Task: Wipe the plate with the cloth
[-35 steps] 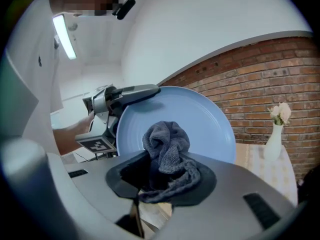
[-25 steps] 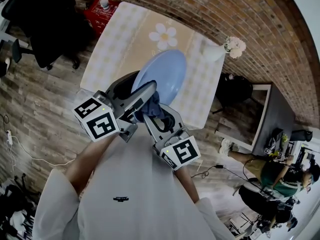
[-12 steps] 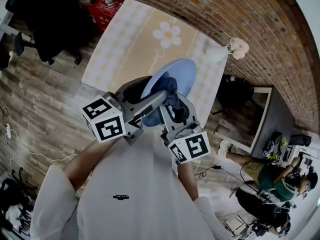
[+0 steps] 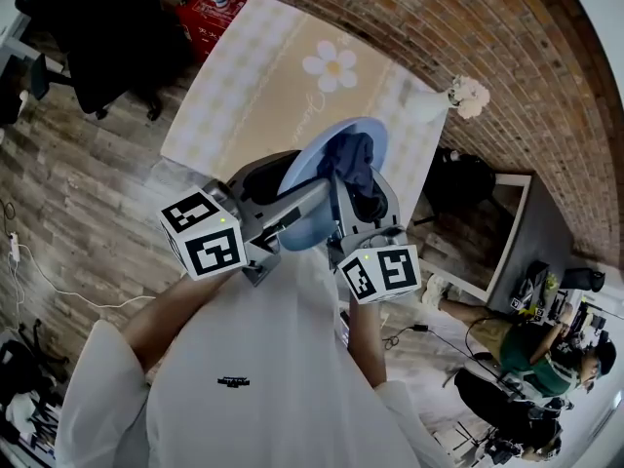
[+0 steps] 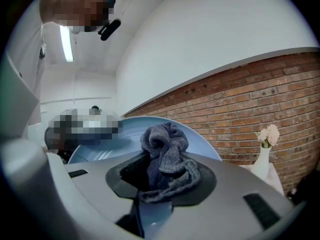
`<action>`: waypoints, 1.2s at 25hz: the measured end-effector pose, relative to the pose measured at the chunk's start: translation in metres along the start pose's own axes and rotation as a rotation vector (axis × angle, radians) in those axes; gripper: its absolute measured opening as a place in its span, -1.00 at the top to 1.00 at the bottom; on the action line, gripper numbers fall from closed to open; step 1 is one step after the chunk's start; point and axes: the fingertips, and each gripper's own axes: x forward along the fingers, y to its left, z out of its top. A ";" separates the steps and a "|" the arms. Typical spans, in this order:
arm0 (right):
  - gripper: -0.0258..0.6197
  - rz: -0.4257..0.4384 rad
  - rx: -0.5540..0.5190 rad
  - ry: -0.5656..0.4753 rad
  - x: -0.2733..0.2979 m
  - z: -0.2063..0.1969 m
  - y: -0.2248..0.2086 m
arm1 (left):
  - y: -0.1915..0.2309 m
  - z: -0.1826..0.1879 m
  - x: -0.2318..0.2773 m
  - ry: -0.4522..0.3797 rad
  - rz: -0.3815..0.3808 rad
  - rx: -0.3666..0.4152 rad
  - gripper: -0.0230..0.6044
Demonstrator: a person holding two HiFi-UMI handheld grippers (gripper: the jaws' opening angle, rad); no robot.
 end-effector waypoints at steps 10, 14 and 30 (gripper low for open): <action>0.44 -0.082 0.003 0.071 -0.002 -0.027 -0.023 | 0.002 0.007 -0.006 -0.015 -0.002 0.000 0.15; 0.44 -0.084 0.003 0.098 -0.003 -0.036 -0.025 | 0.004 0.013 -0.007 -0.030 0.002 -0.014 0.14; 0.45 -0.025 0.019 0.155 -0.017 -0.047 0.013 | 0.000 0.022 -0.009 -0.056 0.012 0.017 0.14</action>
